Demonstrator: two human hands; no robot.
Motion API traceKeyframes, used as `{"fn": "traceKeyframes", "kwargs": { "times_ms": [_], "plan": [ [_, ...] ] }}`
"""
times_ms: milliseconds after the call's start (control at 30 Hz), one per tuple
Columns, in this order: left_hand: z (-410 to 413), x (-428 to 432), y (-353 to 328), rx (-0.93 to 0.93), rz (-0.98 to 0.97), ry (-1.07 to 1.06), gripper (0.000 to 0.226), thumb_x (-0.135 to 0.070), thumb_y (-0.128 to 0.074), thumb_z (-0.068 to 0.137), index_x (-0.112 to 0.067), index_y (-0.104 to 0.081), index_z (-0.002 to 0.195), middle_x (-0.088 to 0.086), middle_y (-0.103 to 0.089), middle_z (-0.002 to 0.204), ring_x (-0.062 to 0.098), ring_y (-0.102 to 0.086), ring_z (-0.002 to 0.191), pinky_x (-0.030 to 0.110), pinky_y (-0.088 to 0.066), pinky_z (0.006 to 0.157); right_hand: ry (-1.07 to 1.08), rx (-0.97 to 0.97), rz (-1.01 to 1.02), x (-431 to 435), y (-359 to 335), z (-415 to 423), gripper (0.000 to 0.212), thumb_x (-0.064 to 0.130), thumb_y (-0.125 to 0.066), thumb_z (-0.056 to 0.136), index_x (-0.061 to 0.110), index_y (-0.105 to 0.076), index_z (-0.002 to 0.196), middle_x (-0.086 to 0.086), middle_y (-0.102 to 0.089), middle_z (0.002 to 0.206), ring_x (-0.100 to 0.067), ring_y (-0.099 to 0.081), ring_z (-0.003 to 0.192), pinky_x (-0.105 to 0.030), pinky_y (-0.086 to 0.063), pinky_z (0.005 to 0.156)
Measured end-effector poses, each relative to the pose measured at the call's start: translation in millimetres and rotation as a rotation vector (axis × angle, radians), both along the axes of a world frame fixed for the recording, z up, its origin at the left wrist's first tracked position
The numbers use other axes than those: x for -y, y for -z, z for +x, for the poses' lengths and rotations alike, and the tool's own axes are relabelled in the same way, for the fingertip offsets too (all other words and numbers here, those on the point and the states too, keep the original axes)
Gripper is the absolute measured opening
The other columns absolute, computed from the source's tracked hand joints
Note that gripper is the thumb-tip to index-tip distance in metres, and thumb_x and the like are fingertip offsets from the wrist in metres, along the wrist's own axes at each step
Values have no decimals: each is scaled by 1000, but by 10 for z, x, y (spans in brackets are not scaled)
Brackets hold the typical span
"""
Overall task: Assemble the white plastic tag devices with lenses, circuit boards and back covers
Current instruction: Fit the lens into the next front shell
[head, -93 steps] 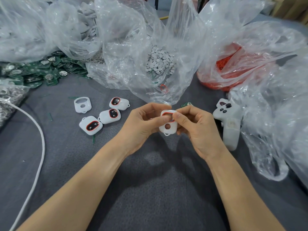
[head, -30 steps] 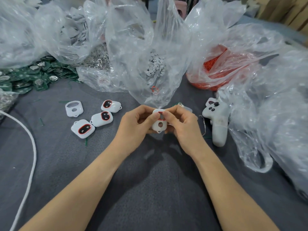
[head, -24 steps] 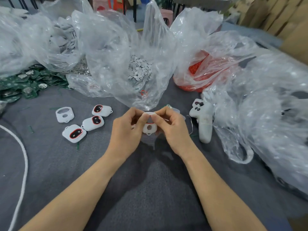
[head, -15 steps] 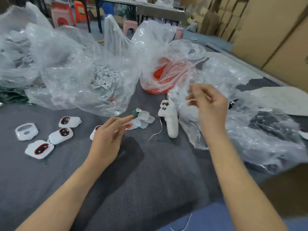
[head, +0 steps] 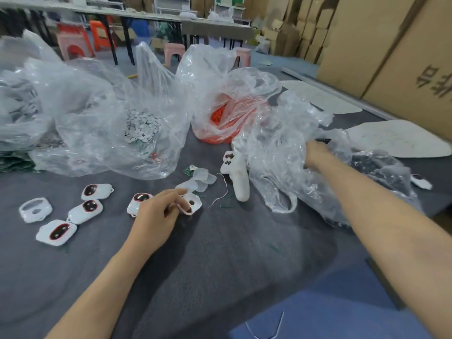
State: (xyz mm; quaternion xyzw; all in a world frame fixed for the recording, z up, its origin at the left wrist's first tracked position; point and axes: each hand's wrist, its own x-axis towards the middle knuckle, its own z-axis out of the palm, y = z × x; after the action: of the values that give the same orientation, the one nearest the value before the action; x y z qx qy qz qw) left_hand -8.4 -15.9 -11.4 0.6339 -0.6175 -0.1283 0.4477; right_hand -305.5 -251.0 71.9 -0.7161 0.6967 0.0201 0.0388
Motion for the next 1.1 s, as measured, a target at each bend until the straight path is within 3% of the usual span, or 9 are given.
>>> {"fn": "traceKeyframes", "kwargs": {
  "times_ms": [67, 133, 267, 433, 567, 667, 800, 967, 1100],
  "plan": [
    [-19, -5, -5, -55, 34, -19, 45, 18, -52, 78, -23, -66, 67, -10, -70, 105, 1, -61, 72, 4, -39, 66, 14, 5, -11, 21, -17, -11, 26, 11, -67, 81, 2, -59, 103, -19, -62, 110, -35, -59, 102, -32, -41, 73],
    [-39, -15, -16, -129, 34, -1, 42, 14, -53, 80, -24, -67, 68, -15, -71, 96, -5, -64, 79, 2, -40, 69, 34, 40, -43, 15, -18, -21, 27, 11, -67, 82, 0, -60, 105, -20, -61, 110, -37, -59, 104, -33, -41, 75],
    [-31, -14, -21, -192, 20, 43, 29, 2, -67, 83, -25, -67, 72, -14, -71, 92, -3, -66, 81, 6, -47, 77, 88, 249, -272, 13, 5, -65, 21, -6, -48, 83, 3, -66, 88, -23, -64, 104, -36, -58, 92, -32, -39, 72],
    [26, -9, -1, -129, 55, 88, 22, -6, -77, 77, -25, -70, 86, -15, -69, 103, -7, -63, 93, 6, -45, 84, 179, 802, -465, -182, -244, -95, 20, -4, -65, 79, 8, -73, 93, -11, -71, 98, -19, -62, 85, -13, -41, 70],
    [35, -24, -12, -26, 108, 92, 34, -18, -81, 74, -40, -63, 93, -20, -67, 102, -7, -59, 95, 2, -37, 82, 103, 1245, -598, -806, -408, 132, 19, 2, -70, 80, 19, -68, 90, 2, -67, 81, -12, -68, 73, -28, -57, 75],
    [48, -40, -38, -153, 152, 86, 42, -21, -80, 76, -43, -54, 103, -22, -65, 106, -8, -59, 101, 4, -40, 87, -141, 1465, -324, -1335, -260, 748, 26, -1, -68, 82, 24, -70, 85, 6, -72, 79, -7, -68, 69, -18, -54, 65],
    [56, -92, -85, -355, 67, 54, 52, -17, -77, 80, -40, -53, 119, -26, -66, 108, -7, -59, 106, 10, -43, 93, -277, 1624, 200, -1675, 184, 1511, 19, -9, -65, 82, 10, -71, 81, 0, -72, 71, -12, -67, 62, -19, -53, 63],
    [95, -116, -111, -415, -13, -43, 31, -7, -70, 84, -31, -65, 103, -20, -71, 87, -3, -66, 84, 8, -46, 77, -306, 1596, 290, -1738, 528, 1754, 20, -8, -62, 84, 8, -72, 89, -2, -75, 82, -13, -71, 79, -20, -54, 73],
    [88, -71, -109, -429, 6, -45, 21, -4, -66, 87, -22, -69, 96, -22, -70, 80, -6, -65, 80, 7, -45, 75, -286, 1641, 301, -1719, 617, 1730, 18, -5, -66, 82, 10, -74, 88, -9, -75, 88, -21, -71, 83, -39, -56, 86]
  ]
}}
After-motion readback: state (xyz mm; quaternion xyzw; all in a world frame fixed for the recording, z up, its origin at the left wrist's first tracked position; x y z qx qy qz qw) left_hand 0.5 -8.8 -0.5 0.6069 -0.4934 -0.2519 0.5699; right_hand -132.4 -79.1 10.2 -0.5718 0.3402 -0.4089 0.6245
